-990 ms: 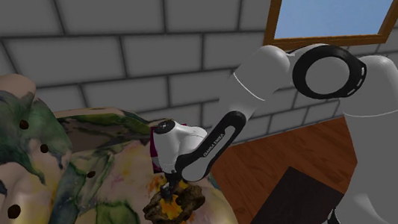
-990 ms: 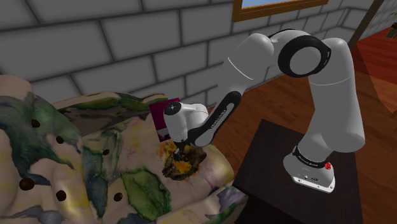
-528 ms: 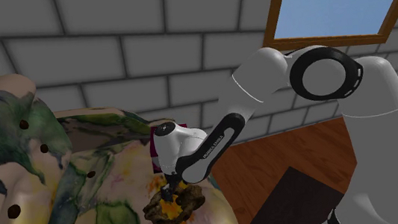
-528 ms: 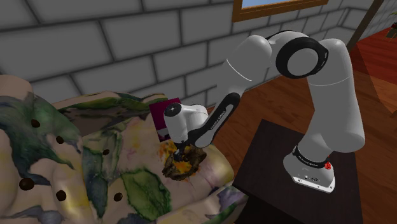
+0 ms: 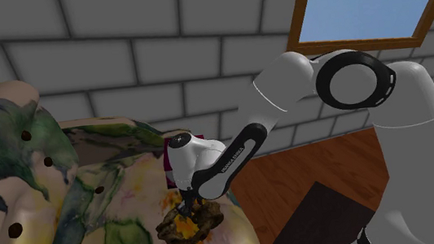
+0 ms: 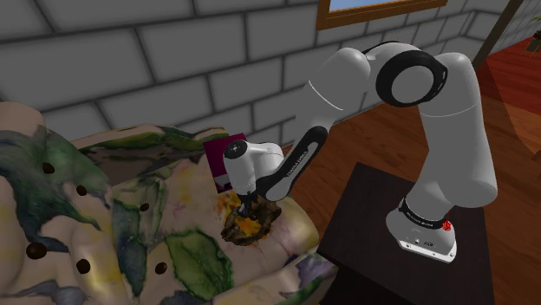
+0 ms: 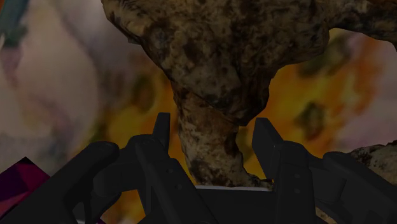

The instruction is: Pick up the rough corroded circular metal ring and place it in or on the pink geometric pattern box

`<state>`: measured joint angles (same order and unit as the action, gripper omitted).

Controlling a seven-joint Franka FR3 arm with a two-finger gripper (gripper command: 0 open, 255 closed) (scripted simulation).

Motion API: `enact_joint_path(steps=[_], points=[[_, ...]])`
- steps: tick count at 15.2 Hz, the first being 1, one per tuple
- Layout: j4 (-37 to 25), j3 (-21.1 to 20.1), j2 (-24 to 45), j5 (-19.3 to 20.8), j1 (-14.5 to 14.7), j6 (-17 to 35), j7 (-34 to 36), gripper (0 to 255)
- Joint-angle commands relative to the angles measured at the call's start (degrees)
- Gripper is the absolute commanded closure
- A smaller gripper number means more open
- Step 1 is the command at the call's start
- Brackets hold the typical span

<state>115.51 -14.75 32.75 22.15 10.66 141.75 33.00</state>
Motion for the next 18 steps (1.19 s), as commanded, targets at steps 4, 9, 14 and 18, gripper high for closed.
enact_joint_path(steps=[4,9,14,18], points=[[0.15,-0.24,-0.65,-0.29,-0.16,-0.48,-0.23,255],[0.68,-1.37,-3.83,-1.82,-0.96,-3.02,-1.43,255],[0.90,-2.40,-6.87,-3.40,-1.68,-5.68,-2.67,255],[0.85,-3.13,-9.20,-4.67,-2.19,-7.90,-3.66,255]])
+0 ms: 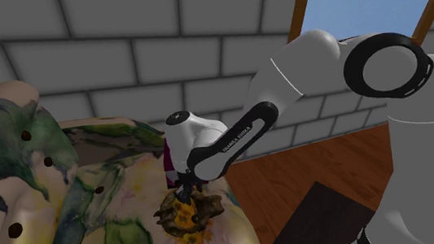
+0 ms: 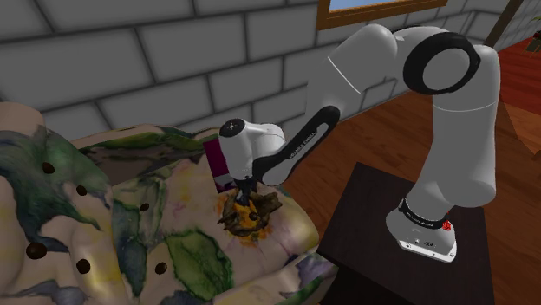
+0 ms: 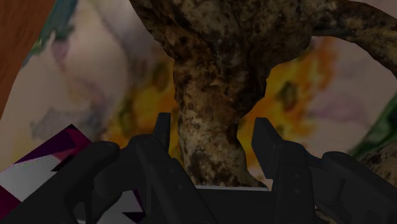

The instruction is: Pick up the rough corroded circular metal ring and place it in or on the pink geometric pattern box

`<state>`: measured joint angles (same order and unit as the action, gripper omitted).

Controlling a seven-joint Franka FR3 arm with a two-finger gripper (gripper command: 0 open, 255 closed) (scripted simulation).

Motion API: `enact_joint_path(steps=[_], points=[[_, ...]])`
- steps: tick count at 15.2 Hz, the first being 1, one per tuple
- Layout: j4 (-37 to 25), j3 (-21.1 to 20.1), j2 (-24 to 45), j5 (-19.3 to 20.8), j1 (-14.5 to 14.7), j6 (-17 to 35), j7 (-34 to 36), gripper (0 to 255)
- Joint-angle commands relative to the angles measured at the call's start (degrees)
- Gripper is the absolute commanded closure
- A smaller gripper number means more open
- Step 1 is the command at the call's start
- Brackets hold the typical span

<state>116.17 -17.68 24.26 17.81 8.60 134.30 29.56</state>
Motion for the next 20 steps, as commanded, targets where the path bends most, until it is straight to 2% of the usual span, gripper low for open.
enact_joint_path(steps=[1,20], points=[[0.14,-0.37,-1.27,-0.64,-0.25,-1.02,-0.46,255],[-3.15,-2.54,-10.46,-5.94,-1.71,-12.68,-4.74,255]])
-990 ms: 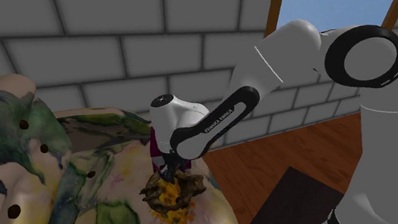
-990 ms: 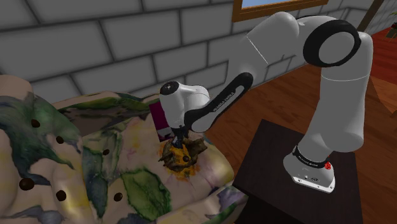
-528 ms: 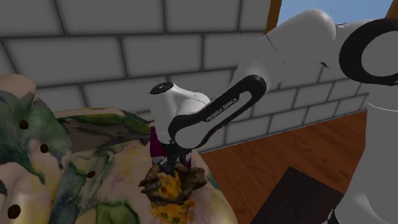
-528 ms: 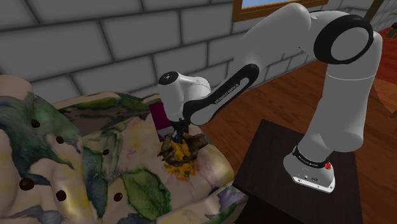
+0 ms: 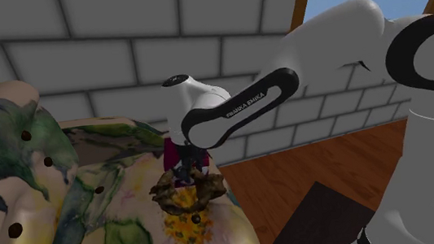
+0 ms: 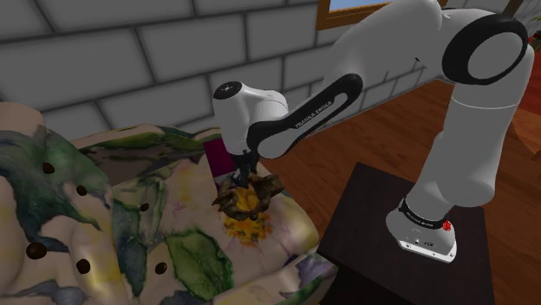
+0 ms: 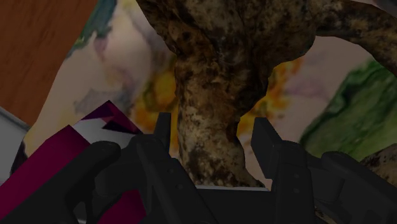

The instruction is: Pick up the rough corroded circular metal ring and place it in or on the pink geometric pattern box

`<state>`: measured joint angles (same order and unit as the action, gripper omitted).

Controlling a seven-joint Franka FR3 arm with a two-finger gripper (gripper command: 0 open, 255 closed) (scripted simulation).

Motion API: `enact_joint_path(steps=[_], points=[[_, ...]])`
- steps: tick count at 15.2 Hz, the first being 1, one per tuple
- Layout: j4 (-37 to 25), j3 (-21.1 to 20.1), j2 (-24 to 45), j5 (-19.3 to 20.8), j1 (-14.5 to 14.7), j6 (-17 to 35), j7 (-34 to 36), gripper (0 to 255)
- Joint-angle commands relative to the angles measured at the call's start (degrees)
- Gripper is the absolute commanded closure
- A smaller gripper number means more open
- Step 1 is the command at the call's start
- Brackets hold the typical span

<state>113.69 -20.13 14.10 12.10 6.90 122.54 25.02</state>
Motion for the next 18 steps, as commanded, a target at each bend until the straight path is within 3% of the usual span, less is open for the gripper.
enact_joint_path(steps=[1,8,18], points=[[-0.98,-0.15,-0.70,-0.45,-0.05,-1.57,-0.40,255],[-3.20,-0.47,-2.94,-1.73,-0.26,-5.79,-1.53,255],[-20.44,3.99,9.52,1.25,-4.58,-9.95,-10.71,255]])
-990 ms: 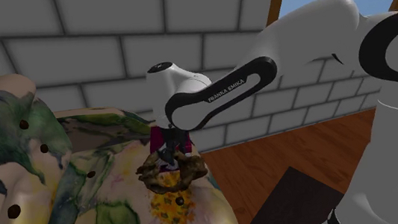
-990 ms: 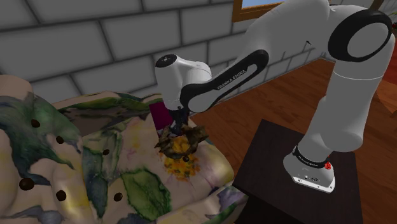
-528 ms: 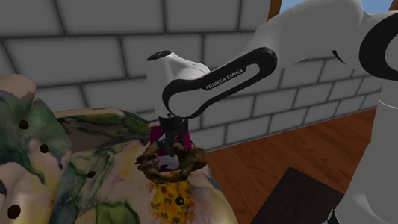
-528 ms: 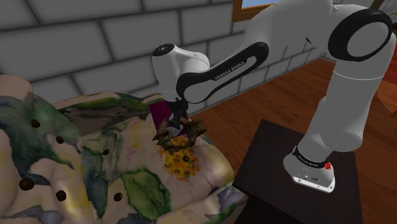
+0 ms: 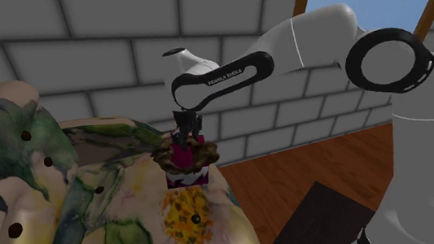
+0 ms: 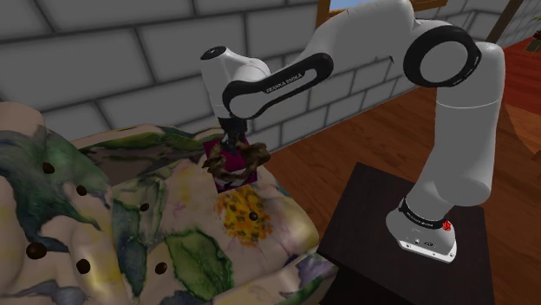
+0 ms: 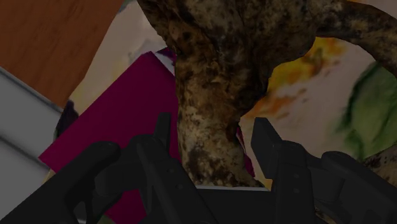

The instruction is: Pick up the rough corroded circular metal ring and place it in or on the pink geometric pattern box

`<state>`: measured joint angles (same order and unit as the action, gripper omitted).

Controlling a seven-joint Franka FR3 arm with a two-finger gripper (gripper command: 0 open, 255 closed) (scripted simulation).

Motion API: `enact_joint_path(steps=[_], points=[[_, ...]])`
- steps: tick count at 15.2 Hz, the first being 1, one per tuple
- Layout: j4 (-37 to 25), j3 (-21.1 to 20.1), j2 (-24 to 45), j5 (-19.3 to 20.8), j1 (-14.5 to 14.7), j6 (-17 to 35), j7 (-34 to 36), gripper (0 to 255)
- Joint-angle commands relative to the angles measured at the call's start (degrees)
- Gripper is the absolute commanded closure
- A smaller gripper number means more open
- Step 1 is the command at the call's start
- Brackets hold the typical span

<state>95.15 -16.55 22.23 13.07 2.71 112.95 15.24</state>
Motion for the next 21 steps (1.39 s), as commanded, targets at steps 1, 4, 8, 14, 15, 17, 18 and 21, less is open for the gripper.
enact_joint_path(steps=[1,4,8,14,15,17,18,21], points=[[-4.15,0.79,2.90,0.51,-0.72,-1.02,-1.84,255],[-11.69,1.87,7.83,1.12,-1.58,-3.37,-4.57,255],[-24.33,3.22,15.71,1.80,-2.31,-7.69,-8.36,255],[-42.73,4.71,27.43,2.41,-2.24,-13.75,-12.65,255],[-41.92,4.71,27.41,2.45,-2.33,-12.98,-12.52,255],[-40.52,4.73,27.50,2.53,-2.47,-11.53,-12.28,255],[-39.94,4.75,27.61,2.57,-2.53,-10.86,-12.17,255],[-38.27,4.81,27.98,2.72,-2.68,-8.85,-11.85,255]])
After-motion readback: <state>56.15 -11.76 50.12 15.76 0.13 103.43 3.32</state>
